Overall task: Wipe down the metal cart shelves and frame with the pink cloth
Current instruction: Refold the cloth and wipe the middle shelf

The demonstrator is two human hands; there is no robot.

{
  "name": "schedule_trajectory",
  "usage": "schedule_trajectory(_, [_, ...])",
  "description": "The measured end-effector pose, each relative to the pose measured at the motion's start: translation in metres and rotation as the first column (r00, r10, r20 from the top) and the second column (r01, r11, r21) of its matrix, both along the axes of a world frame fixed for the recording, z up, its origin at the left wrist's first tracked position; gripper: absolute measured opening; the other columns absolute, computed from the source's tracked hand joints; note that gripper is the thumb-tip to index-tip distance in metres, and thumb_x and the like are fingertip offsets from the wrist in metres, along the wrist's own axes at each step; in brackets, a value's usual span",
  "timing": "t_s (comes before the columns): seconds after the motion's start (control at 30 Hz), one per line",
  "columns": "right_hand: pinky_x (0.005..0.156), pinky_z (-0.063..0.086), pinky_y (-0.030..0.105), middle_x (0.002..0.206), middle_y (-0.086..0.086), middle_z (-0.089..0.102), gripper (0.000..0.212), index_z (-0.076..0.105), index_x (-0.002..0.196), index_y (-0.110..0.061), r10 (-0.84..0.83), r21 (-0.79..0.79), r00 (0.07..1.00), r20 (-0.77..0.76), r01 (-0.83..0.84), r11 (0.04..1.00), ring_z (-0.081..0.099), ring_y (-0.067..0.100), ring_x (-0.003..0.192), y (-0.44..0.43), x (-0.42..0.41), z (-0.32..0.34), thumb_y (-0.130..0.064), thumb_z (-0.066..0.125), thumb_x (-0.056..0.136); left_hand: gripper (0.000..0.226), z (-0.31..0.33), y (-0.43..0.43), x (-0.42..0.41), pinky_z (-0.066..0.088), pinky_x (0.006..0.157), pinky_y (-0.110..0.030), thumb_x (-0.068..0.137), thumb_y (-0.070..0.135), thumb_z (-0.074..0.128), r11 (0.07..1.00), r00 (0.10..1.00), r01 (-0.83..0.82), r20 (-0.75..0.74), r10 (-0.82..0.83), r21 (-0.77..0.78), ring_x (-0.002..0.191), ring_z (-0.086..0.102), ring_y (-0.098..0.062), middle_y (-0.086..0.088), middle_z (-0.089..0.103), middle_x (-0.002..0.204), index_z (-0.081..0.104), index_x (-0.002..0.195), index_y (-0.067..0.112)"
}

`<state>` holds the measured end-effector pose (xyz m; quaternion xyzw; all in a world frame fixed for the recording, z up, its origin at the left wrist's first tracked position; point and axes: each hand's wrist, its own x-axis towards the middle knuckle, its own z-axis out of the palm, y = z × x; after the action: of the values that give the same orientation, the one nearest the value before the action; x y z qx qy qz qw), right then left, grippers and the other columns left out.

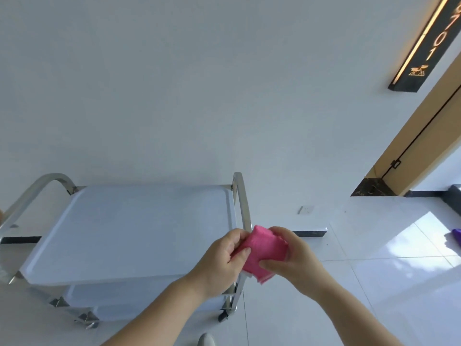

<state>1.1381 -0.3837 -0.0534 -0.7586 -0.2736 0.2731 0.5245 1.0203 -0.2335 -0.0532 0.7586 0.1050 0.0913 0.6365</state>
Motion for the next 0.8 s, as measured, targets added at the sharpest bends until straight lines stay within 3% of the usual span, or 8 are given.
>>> schedule_trajectory(0.1, [0.058,0.044,0.019,0.082,0.002,0.061,0.038,0.059,0.091,-0.016,-0.019,-0.093,0.997,0.078,0.026,0.995,0.052,0.009,0.066,0.013,0.031,-0.001,-0.003,0.079,0.061,0.019,-0.012,0.021,0.027,0.056,0.080,-0.032,0.093,0.013,0.051,0.998,0.999,0.032,-0.036,-0.034,-0.052,0.092,0.066,-0.014,0.000,0.068,0.098,0.058,0.104,0.026])
schedule_trajectory(0.2, [0.051,0.039,0.016,0.070,-0.003,0.055,0.028,0.055,0.080,-0.012,0.004,-0.152,0.987,0.164,0.021,0.988,0.045,0.007,0.059,0.034,0.066,0.008,0.005,0.073,0.066,0.021,-0.015,0.041,0.063,0.055,0.081,-0.027,0.091,0.013,0.057,0.996,0.997,0.057,-0.051,-0.061,-0.063,0.097,0.066,-0.011,0.002,0.068,0.104,0.058,0.107,0.026])
schedule_trajectory(0.33, [0.053,0.040,0.013,0.071,-0.004,0.057,0.030,0.056,0.080,-0.015,-0.007,-0.169,0.981,0.195,0.040,0.985,0.046,-0.001,0.056,0.064,0.112,0.017,0.005,0.073,0.066,0.020,-0.016,0.070,0.113,0.056,0.081,-0.028,0.091,0.010,0.058,0.999,0.999,0.007,-0.045,-0.009,-0.039,0.092,0.067,-0.012,0.000,0.068,0.101,0.060,0.101,0.027])
schedule_trajectory(0.5, [0.060,0.048,0.014,0.084,-0.005,0.065,0.043,0.059,0.093,-0.022,-0.015,-0.103,0.994,0.111,0.027,0.994,0.058,-0.002,0.067,0.090,0.165,0.013,0.007,0.075,0.066,0.022,-0.014,0.094,0.163,0.055,0.081,-0.027,0.091,0.008,0.057,0.999,0.998,-0.046,-0.033,0.046,-0.002,0.090,0.067,-0.012,0.002,0.069,0.097,0.061,0.100,0.027])
schedule_trajectory(0.63, [0.055,0.044,0.016,0.071,-0.004,0.061,0.028,0.063,0.085,-0.013,0.120,-0.135,0.992,0.041,-0.113,0.984,0.053,0.005,0.059,0.102,0.217,0.000,0.003,0.075,0.067,0.024,-0.021,0.099,0.197,0.054,0.080,-0.025,0.090,0.007,0.058,0.991,0.991,-0.121,-0.054,0.124,0.054,0.088,0.067,-0.011,0.004,0.069,0.095,0.061,0.096,0.030])
schedule_trajectory(0.7, [0.057,0.045,0.023,0.066,-0.002,0.057,0.023,0.061,0.080,-0.009,0.189,-0.117,0.982,-0.017,-0.190,0.975,0.050,0.008,0.057,0.109,0.244,-0.008,0.002,0.075,0.066,0.026,-0.024,0.095,0.214,0.052,0.079,-0.024,0.089,0.007,0.059,0.976,0.977,-0.203,-0.056,0.208,0.075,0.086,0.066,-0.010,0.003,0.069,0.093,0.061,0.093,0.033])
schedule_trajectory(0.8, [0.051,0.044,0.017,0.068,0.002,0.057,0.027,0.058,0.083,-0.005,0.298,0.010,0.943,-0.150,-0.300,0.954,0.053,0.004,0.054,0.114,0.283,-0.013,0.007,0.074,0.065,0.028,-0.025,0.076,0.235,0.054,0.082,-0.030,0.088,0.007,0.060,0.924,0.924,-0.373,-0.056,0.378,0.089,0.087,0.066,-0.014,0.003,0.069,0.093,0.061,0.092,0.034])
